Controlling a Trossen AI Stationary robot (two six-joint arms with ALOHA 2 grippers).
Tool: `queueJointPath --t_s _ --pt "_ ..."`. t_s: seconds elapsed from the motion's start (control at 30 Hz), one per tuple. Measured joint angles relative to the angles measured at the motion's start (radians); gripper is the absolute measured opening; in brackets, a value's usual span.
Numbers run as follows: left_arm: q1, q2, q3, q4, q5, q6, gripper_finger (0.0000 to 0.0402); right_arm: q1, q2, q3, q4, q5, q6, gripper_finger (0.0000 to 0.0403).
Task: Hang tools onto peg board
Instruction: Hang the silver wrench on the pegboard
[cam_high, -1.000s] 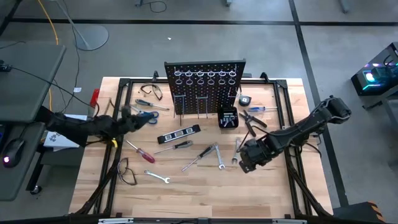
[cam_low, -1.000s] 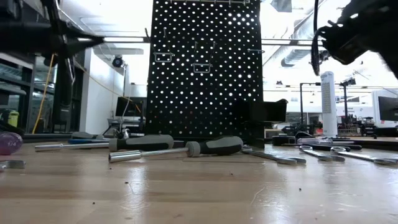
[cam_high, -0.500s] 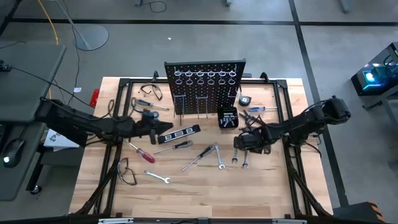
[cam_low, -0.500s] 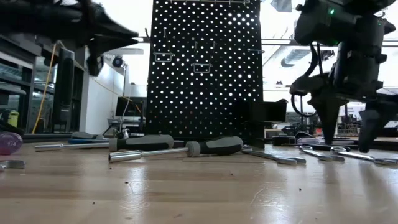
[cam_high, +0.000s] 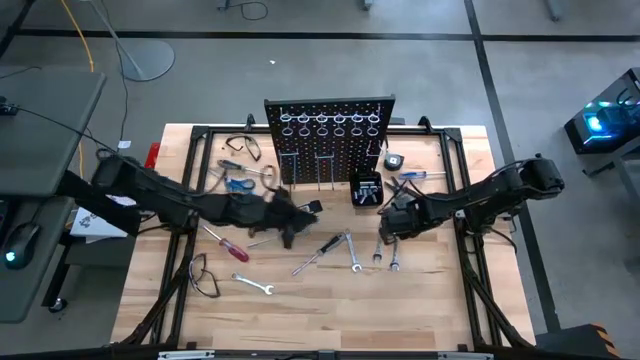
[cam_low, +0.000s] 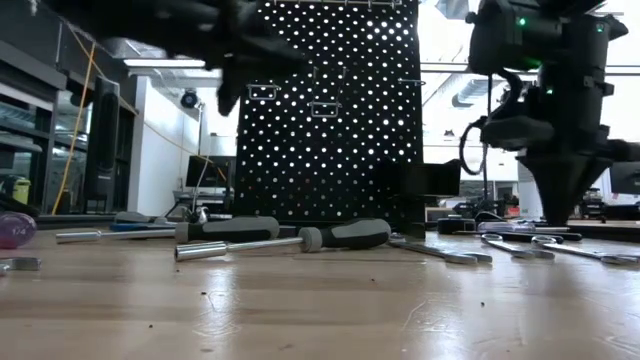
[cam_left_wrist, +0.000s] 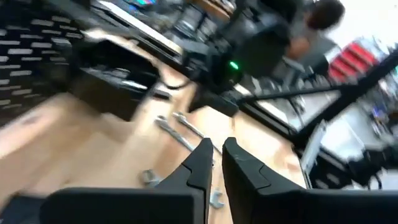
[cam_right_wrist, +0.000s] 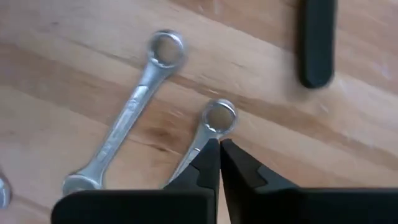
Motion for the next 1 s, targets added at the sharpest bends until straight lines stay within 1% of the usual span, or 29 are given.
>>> queueJointPath --t_s 0.07,0.13,0.27,0.4,0.57,0.77,1.0 --pt "0.000 0.077 0.075 -0.001 0.035 0.038 0.0010 0.000 0.000 -0.001 0.009 0.012 -0.044 0.0003" --pt "0.000 0.151 0.149 0.001 0.048 0.084 0.0003 0.000 0.000 -0.001 0.006 0.013 -0.094 0.0001" --pt "0.006 0.285 0.283 -0.001 0.066 0.165 0.0001 0.000 0.000 -0.028 0.006 0.018 -0.137 0.0000" --pt "0.013 0.403 0.399 0.000 0.108 0.177 0.0001 0.000 0.000 -0.059 0.043 0.020 -0.152 0.0000" --pt "0.012 0.517 0.513 -0.004 0.146 0.176 0.0000 0.000 -0.015 -0.041 0.051 0.049 -0.191 0.0000" --pt "0.004 0.590 0.589 0.000 0.149 0.169 0.0000 0.001 -0.031 -0.052 0.073 0.062 -0.227 0.0000" --pt "0.002 0.609 0.598 -0.014 0.148 0.123 0.0000 0.001 -0.031 -0.100 0.112 0.054 -0.229 0.0000"
